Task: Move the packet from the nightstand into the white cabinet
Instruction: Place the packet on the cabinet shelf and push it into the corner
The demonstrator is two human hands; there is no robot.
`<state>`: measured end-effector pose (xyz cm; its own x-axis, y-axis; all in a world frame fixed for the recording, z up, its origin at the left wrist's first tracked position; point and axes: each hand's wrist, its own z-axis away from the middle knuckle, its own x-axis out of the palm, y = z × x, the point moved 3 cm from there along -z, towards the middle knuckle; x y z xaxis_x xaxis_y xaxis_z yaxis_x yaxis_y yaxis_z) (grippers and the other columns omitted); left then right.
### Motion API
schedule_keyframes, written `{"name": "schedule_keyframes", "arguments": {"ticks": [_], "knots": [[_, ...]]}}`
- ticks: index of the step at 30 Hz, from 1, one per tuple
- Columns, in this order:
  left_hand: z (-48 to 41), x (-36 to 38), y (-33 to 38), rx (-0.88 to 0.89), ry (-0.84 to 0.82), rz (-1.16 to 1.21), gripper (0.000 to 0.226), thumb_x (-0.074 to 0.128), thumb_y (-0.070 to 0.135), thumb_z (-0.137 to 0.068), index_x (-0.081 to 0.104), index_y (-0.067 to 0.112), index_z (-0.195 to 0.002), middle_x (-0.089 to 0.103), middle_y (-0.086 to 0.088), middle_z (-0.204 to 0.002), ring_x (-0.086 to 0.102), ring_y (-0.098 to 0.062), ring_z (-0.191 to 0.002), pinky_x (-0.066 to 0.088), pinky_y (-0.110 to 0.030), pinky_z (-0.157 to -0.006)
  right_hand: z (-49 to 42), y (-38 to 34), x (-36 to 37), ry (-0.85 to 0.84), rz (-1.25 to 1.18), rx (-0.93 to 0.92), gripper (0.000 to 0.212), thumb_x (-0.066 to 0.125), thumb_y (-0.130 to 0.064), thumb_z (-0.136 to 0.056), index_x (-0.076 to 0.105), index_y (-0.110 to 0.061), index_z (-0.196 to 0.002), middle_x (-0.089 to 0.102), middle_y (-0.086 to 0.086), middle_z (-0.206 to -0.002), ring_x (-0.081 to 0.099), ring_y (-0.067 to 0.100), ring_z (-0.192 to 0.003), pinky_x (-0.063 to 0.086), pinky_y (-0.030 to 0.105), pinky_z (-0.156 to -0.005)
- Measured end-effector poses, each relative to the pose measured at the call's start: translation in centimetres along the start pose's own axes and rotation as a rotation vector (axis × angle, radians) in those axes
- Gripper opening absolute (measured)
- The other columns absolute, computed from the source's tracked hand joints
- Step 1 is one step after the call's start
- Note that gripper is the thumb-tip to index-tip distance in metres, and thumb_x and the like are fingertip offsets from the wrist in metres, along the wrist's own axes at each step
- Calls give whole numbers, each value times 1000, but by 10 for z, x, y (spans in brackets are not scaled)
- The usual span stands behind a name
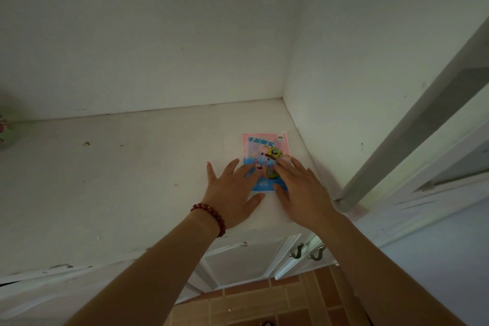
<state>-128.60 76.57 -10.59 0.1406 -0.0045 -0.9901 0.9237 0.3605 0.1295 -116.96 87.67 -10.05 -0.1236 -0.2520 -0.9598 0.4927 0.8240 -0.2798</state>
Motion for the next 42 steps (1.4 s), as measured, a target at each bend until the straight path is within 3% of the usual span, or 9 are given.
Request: {"name": "schedule_keyframes", "arguments": {"ticks": [4, 9, 13, 18, 24, 42], "knots": [[-1, -4, 0, -2, -2, -24, 58, 29, 55, -90, 20, 35, -143, 22, 7, -154, 12, -25, -143, 3, -69, -104, -1, -3, -1, -1, -17, 27, 49, 37, -33, -98, 27, -21, -144, 21, -3, -159, 10, 19, -148, 18, 42, -117], [1, -2, 3, 4, -11, -27, 61, 27, 55, -90, 13, 34, -145, 17, 9, -156, 10, -25, -143, 1, -69, -104, 8, -10, -4, 36, -24, -24, 42, 40, -27, -96, 36, -20, -137, 28, -1, -155, 16, 17, -146, 26, 43, -115], [1, 2, 5, 19, -16, -29, 62, 26, 54, -91, 7, 34, -146, 16, 10, -156, 9, -27, -143, -1, -70, -103, 11, -10, 1, -24, -27, -1, 52, 37, -31, -98, 23, -20, -147, 20, -2, -159, 9, 18, -148, 15, 43, -118], [0, 4, 4, 5, -34, -43, 61, 23, 56, -91, 6, 36, -146, 14, 13, -156, 8, -27, -143, -3, -72, -102, 9, -6, 6, -68, -3, 19, 56, 34, -34, -98, 16, -21, -149, 16, -4, -161, 7, 18, -149, 14, 42, -118], [-7, -3, 6, -27, -61, -66, 59, 19, 59, -90, 14, 38, -145, 15, 14, -156, 5, -29, -144, -8, -74, -99, 5, -5, 4, -70, 24, 15, 56, 34, -32, -98, 15, -19, -149, 16, -3, -161, 7, 20, -149, 12, 45, -118], [-29, -8, -2, -46, -78, -119, 60, 17, 59, -90, 13, 36, -146, 12, 13, -157, 5, -29, -144, -7, -74, -99, -22, -3, -3, -89, 0, 37, 56, 36, -30, -98, 17, -19, -149, 17, -4, -160, 7, 23, -149, 13, 50, -117]]}}
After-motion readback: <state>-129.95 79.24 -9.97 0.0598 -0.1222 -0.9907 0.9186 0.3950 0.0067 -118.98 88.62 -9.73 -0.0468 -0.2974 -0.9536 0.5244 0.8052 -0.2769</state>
